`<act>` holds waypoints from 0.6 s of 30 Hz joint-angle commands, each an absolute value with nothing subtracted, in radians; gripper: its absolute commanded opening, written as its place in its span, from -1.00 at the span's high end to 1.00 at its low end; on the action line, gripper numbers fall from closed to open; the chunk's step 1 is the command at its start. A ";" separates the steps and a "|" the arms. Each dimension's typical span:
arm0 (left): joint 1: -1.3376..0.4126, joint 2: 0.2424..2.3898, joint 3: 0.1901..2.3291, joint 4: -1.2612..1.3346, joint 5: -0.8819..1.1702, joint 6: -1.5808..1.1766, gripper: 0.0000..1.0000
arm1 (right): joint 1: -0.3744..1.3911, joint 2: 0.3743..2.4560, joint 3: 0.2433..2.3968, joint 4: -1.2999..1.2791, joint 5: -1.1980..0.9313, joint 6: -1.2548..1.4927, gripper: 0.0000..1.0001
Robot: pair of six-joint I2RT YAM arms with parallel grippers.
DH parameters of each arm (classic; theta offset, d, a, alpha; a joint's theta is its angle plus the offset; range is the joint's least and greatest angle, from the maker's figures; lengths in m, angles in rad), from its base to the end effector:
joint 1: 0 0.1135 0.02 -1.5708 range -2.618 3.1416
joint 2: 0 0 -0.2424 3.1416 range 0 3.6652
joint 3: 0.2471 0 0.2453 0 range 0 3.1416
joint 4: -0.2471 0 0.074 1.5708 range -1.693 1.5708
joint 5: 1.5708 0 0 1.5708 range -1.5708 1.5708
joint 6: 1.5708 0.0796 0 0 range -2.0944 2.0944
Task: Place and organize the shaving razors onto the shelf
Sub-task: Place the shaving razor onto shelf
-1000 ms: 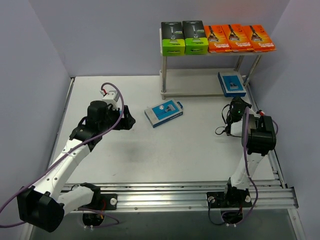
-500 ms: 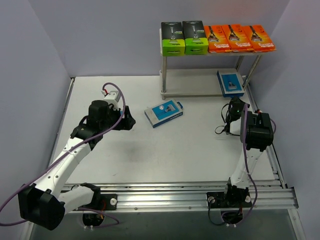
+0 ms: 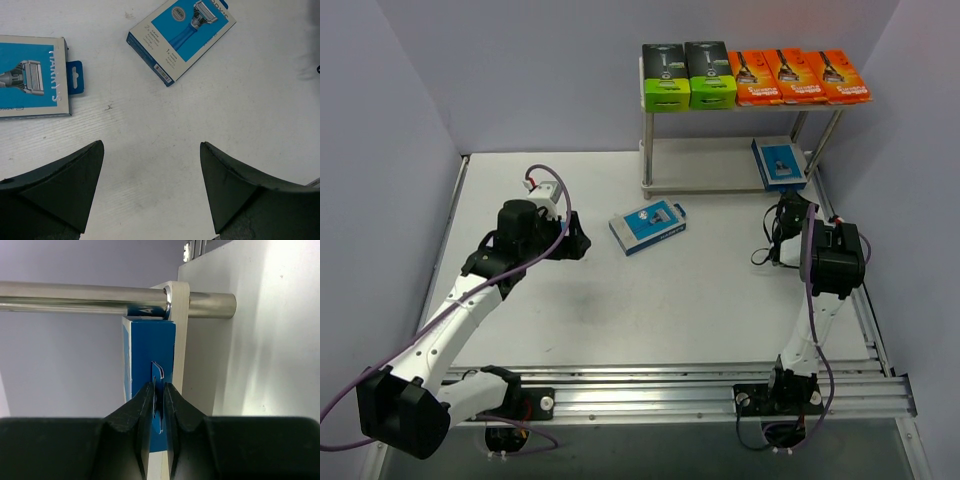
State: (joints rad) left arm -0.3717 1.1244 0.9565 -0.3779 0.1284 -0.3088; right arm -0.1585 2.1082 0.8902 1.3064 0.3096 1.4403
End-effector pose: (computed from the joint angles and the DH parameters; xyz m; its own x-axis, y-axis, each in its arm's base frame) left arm 0.2671 -0.1150 0.2722 -0.6012 -0.0891 -0.7941 0.2933 0.8998 -0.3231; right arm 0.4226 -0.0921 0.1325 0.4575 0.8832 -0.1029 -0.0279 0.1300 0.9911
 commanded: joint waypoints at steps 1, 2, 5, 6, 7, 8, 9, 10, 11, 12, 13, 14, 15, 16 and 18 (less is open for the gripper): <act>-0.376 1.126 1.006 -0.377 0.120 -0.295 -0.73 | -0.163 2.118 0.934 1.540 0.319 1.450 0.77; -0.376 1.126 1.006 -0.377 0.121 -0.295 -0.73 | -0.163 2.117 0.937 1.539 0.319 1.451 0.77; -0.376 1.127 1.006 -0.379 0.121 -0.295 -0.73 | -0.156 2.120 0.948 1.534 0.327 1.454 0.77; -0.376 1.127 1.008 -0.377 0.121 -0.295 -0.73 | -0.156 2.120 0.950 1.534 0.328 1.453 0.76; -0.376 1.127 1.006 -0.377 0.123 -0.295 -0.73 | -0.155 2.121 0.953 1.532 0.333 1.456 0.76; -0.377 1.127 1.006 -0.379 0.121 -0.295 -0.73 | -0.152 2.123 0.957 1.532 0.336 1.456 0.76; -0.377 1.127 1.008 -0.379 0.120 -0.293 -0.73 | -0.150 2.129 0.960 1.531 0.336 1.456 0.76; -0.377 1.129 1.008 -0.379 0.120 -0.293 -0.73 | -0.150 2.134 0.965 1.531 0.336 1.459 0.76; -0.377 1.129 1.008 -0.379 0.120 -0.293 -0.73 | -0.147 2.141 0.972 1.534 0.336 1.463 0.76; -0.377 1.129 1.008 -0.379 0.120 -0.293 -0.73 | -0.146 2.144 0.974 1.534 0.336 1.466 0.77; -0.379 1.132 1.008 -0.379 0.120 -0.291 -0.73 | -0.144 2.146 0.977 1.534 0.336 1.468 0.76; -0.379 1.134 1.008 -0.379 0.120 -0.291 -0.73 | -0.143 2.151 0.980 1.535 0.336 1.468 0.77; -0.379 1.134 1.009 -0.379 0.120 -0.291 -0.73 | -0.140 2.152 0.980 1.536 0.337 1.465 0.76; -0.379 1.134 1.009 -0.379 0.120 -0.291 -0.73 | -0.138 2.155 0.983 1.537 0.336 1.465 0.76; -0.380 1.134 1.008 -0.380 0.121 -0.293 -0.73 | -0.137 2.163 0.986 1.548 0.333 1.466 0.75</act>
